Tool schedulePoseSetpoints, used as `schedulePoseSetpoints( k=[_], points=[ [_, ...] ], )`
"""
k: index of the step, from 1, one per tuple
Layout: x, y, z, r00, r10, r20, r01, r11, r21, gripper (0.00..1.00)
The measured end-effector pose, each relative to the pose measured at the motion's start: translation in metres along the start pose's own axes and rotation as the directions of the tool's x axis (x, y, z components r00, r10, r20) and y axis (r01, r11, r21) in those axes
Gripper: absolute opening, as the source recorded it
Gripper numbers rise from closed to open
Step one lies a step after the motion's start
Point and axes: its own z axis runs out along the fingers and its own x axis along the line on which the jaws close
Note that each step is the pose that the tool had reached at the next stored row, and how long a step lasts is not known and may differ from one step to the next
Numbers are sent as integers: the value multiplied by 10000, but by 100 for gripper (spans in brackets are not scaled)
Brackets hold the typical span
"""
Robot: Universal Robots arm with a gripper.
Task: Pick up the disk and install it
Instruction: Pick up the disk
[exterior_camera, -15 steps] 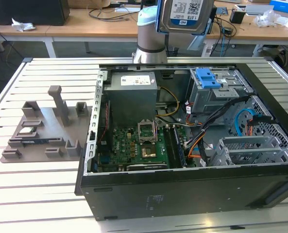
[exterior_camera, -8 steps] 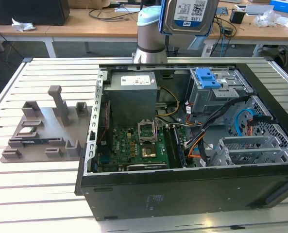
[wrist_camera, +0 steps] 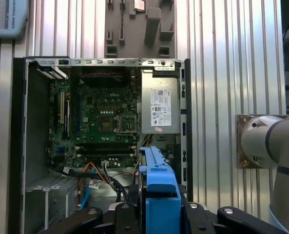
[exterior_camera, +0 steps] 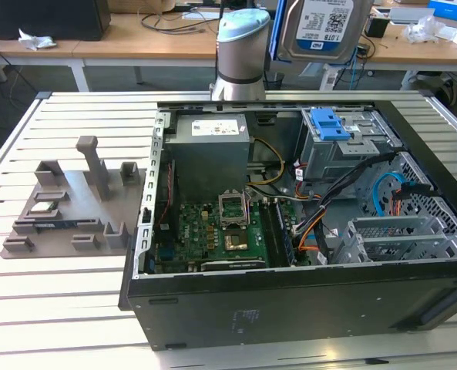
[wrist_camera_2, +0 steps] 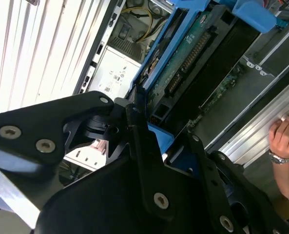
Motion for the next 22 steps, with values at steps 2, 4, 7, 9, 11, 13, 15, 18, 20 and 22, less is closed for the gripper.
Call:
schedulePoseSetpoints(
  k=[2,4,7,9,11,13,15,18,20,22],
  points=[
    [14,-14,-1,10000,-1,0,1,10000,-1,37],
    [32,-31,-3,10000,0,-1,0,10000,-3,37],
    [59,-56,-4,10000,-1,0,1,10000,-5,37],
    [71,-67,-5,10000,-1,0,1,10000,-7,37],
    [88,-83,-6,10000,-1,0,1,10000,-9,37],
    [102,-96,-7,10000,0,-1,0,10000,-11,37],
    [119,-113,-8,10000,0,-1,0,10000,-12,37],
    [148,-142,-9,10000,-1,-1,1,10000,-16,37],
    [175,-153,-9,10000,0,-1,0,10000,-19,37],
    [220,-161,-8,10000,-1,-1,1,10000,-20,37]
  ],
)
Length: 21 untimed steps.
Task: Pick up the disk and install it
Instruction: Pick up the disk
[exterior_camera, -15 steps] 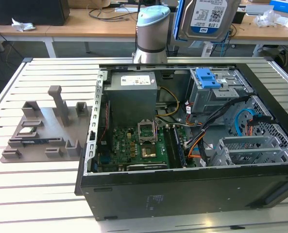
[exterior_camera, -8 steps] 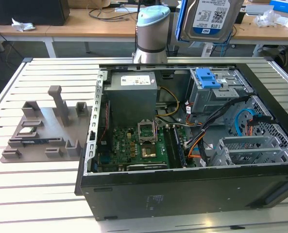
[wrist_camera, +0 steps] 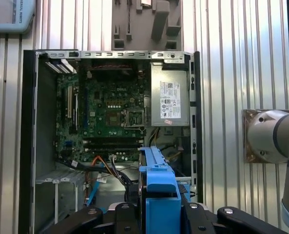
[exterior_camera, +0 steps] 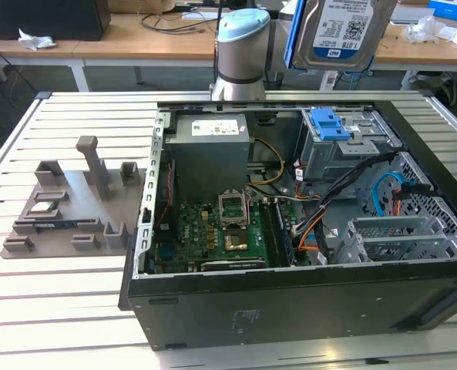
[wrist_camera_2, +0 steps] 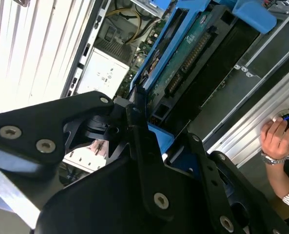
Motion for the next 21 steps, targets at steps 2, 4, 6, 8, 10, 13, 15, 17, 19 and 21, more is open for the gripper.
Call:
schedulePoseSetpoints(
  k=[2,4,6,8,10,13,15,17,19,21],
  points=[
    [92,-2,0,10000,0,-1,0,10000,-1,37],
    [174,-2,2,10000,0,0,0,10000,0,37],
    [219,-2,5,10000,2,0,-2,10000,0,37],
    [247,-3,7,10000,0,0,0,10000,-1,37],
    [267,-3,10,10000,1,0,-1,10000,0,37],
    [291,-4,15,10000,1,0,-1,10000,0,37],
    [318,-5,21,10000,0,0,0,10000,0,37],
    [338,-5,25,10000,1,0,-1,10000,0,37],
    [358,6,34,10000,1,-2,-1,10000,0,37],
    [362,17,38,10000,1,-2,-1,10000,-1,37]
  ],
)
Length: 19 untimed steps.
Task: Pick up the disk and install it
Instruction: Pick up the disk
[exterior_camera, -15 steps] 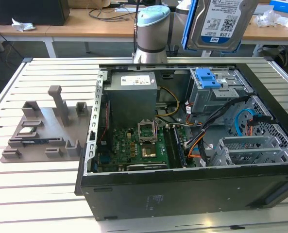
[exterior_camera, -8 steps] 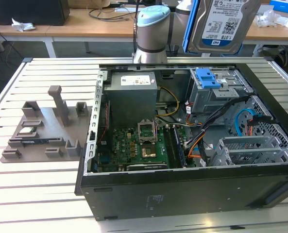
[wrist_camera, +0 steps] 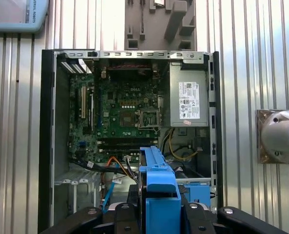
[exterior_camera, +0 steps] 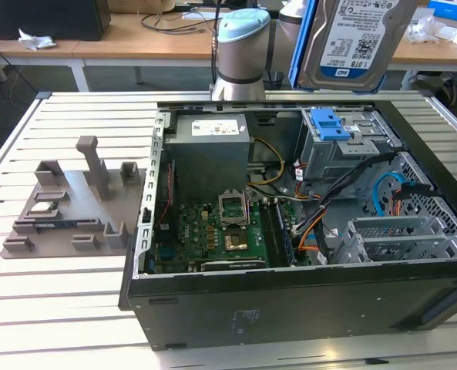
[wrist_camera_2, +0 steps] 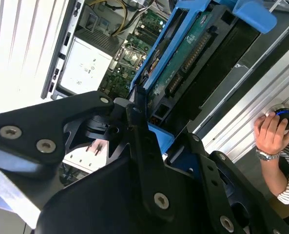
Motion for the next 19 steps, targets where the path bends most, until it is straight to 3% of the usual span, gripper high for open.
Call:
schedulePoseSetpoints(
  k=[15,19],
  points=[
    [25,41,24,10000,-2,4,2,10000,1,37],
    [99,45,32,10000,-1,2,1,10000,0,37]
  ],
)
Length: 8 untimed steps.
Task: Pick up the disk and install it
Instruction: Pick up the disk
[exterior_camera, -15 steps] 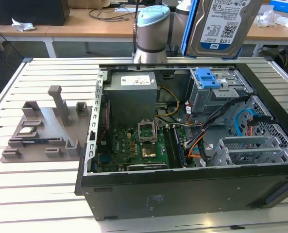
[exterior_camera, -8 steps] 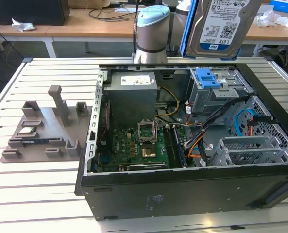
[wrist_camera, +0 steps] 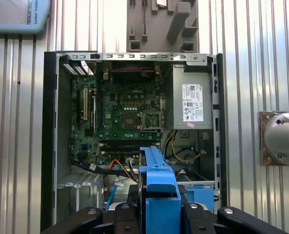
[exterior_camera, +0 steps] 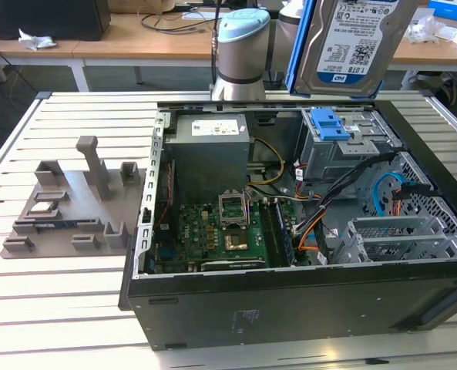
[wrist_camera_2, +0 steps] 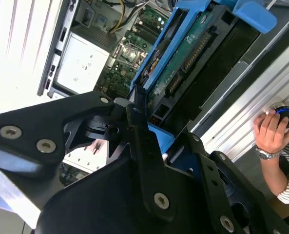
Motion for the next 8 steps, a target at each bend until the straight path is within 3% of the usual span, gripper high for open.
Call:
schedulePoseSetpoints(
  k=[4,6,8],
  points=[
    [152,4,7,10000,0,1,0,10000,0,37],
    [266,4,15,10000,0,1,0,10000,0,37],
    [374,3,30,10000,-4,50,4,10000,0,37]
  ],
)
